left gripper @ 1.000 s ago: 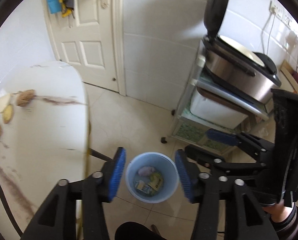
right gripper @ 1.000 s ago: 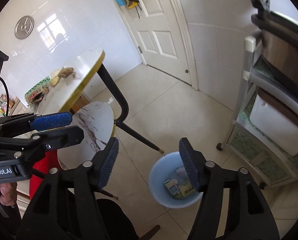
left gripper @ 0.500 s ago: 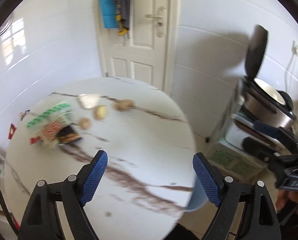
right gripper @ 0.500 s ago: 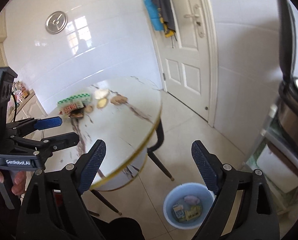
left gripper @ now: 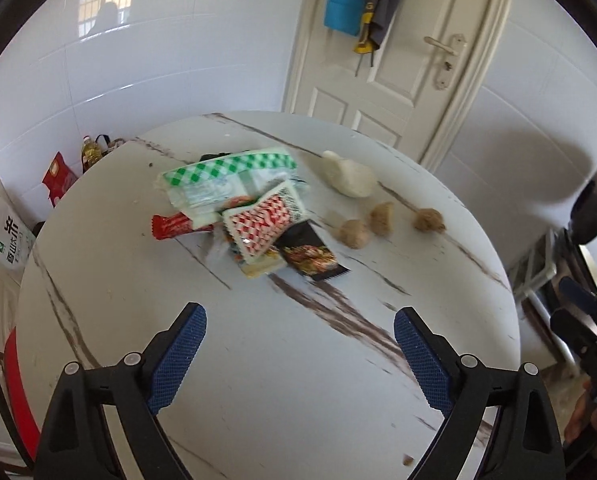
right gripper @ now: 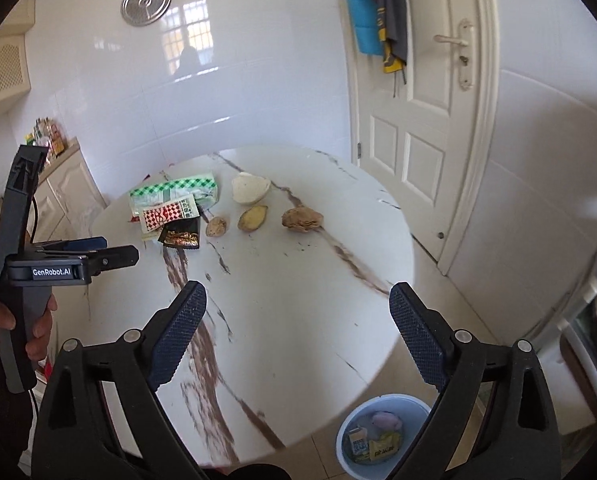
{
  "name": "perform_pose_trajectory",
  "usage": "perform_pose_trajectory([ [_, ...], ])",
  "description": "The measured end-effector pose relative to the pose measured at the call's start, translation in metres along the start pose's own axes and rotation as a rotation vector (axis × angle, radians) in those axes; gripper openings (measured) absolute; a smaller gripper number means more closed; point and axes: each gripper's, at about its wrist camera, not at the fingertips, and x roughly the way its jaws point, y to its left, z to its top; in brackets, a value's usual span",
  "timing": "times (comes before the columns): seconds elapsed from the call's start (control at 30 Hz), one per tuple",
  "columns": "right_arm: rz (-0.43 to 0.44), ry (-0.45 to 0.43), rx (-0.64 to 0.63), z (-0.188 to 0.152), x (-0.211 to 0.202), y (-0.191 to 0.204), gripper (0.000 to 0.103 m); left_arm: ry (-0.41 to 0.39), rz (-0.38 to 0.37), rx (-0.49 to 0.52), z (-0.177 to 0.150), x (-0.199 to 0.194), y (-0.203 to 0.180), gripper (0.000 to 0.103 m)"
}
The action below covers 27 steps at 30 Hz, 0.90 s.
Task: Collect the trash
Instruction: 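Move both tools back toward the table, then grasp the colorful juice box and wrappers with the left tool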
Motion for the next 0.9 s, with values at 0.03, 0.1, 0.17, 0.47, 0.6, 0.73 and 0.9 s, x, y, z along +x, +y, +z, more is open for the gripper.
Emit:
perform_pose_trajectory([
  [0.03, 0.005, 0.009, -0.01, 0.002, 0.008, 0.004, 0.092, 0.0, 0.009, -0.009, 0.003, 0.003, 0.004, 0.091],
  [0.1, 0.012, 0.03, -0.032, 0.008, 0.026, 0.009, 0.092, 0.007, 0.01, -0.026, 0.008, 0.012, 0.01, 0.085],
  [0.17, 0.024, 0.045, -0.054, 0.013, 0.04, 0.014, 0.092, 0.022, -0.004, -0.046, 0.017, 0.023, 0.018, 0.081],
  [0.47, 0.104, 0.108, -0.149, 0.024, 0.091, 0.048, 0.092, 0.084, -0.036, -0.132, 0.059, 0.074, 0.054, 0.068],
  [0.6, 0.126, 0.136, -0.177, 0.029, 0.106, 0.06, 0.092, 0.086, -0.004, -0.102, 0.072, 0.084, 0.053, 0.046],
  [0.73, 0.164, 0.164, -0.197, 0.033, 0.119, 0.077, 0.092, 0.095, -0.021, -0.074, 0.066, 0.079, 0.056, 0.027],
  [0.9, 0.205, 0.186, -0.228, 0.034, 0.134, 0.104, 0.091, 0.102, -0.043, -0.036, 0.056, 0.064, 0.072, 0.027],
])
